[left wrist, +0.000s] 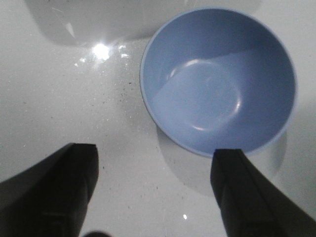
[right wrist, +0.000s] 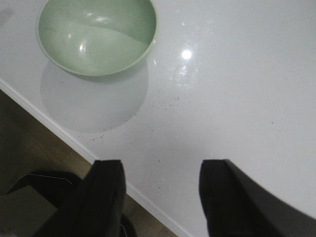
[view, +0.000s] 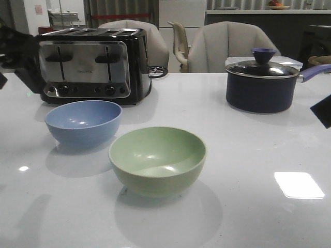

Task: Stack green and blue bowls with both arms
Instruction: 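Lower the left gripper into the light blue bowl and grip its rim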

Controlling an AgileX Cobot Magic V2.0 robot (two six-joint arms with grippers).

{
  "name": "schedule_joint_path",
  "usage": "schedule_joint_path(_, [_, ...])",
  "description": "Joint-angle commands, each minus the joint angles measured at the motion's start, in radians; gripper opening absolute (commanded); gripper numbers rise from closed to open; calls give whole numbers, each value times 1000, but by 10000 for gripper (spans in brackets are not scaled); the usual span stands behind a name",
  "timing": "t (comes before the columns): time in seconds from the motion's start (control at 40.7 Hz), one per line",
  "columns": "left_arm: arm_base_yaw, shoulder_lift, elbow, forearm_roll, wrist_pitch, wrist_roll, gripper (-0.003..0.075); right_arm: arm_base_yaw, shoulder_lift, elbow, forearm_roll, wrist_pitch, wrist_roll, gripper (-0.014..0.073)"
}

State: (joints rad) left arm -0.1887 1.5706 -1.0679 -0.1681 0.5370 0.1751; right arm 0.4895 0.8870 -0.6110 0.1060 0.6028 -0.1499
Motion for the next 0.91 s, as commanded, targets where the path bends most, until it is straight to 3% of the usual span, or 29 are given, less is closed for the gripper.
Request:
schedule_joint_path(0.0, [-5, 52, -103, -12, -49, 1, 534, -3, -14, -23, -2, -63, 1, 463])
schedule_joint_path(0.27, [-5, 236, -241, -10, -64, 1, 534, -3, -14, -23, -2, -63, 1, 463])
schedule_joint_path(0.59, [-5, 337, -263, -15, -147, 1, 521, -3, -14, -23, -2, -63, 1, 463])
schedule_joint_path(0.689, [-5, 343, -263, -15, -146, 1, 445, -3, -14, -23, -2, -63, 1, 463])
schedule_joint_path(0.885, [-5, 343, -263, -15, -129, 1, 208, -3, -14, -23, -2, -63, 1, 463])
